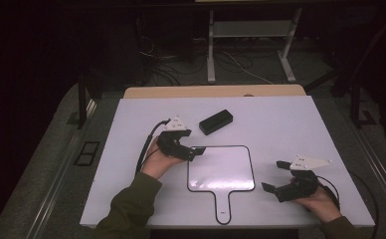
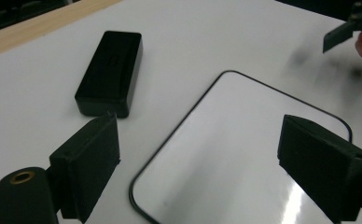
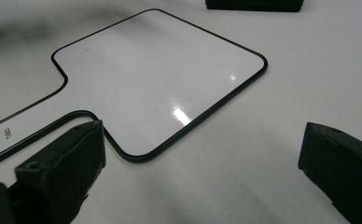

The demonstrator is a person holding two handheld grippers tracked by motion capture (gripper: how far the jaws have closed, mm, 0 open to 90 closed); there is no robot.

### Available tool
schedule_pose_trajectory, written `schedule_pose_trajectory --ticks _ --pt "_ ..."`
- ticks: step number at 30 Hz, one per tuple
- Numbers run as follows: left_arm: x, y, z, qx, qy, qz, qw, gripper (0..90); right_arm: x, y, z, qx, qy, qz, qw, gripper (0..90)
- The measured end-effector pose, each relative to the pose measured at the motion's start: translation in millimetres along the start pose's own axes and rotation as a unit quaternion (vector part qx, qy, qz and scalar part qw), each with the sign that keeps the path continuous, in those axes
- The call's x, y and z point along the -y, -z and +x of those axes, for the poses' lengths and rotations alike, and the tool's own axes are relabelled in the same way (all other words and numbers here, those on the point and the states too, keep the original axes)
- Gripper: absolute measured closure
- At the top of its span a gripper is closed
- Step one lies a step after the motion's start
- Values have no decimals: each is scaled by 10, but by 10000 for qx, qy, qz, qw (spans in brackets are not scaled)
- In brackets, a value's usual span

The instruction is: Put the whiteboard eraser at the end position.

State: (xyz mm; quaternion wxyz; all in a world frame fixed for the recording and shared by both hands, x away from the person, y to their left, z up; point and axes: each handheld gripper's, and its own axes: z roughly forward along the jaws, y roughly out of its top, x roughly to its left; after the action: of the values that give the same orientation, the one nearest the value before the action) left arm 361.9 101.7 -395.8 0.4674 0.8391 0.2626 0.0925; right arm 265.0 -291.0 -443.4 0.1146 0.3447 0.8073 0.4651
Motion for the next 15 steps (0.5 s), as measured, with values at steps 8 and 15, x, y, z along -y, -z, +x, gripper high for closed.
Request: schedule_pose_trajectory --ticks 8,15 --pt "299 240 -158 -138 -22 -133 9998 56 5 10 -5 37 -6 -17 10000 0" --pt "501 388 -214 -251 31 -201 9995 13 6 12 -4 60 -2 -2 10000 0"
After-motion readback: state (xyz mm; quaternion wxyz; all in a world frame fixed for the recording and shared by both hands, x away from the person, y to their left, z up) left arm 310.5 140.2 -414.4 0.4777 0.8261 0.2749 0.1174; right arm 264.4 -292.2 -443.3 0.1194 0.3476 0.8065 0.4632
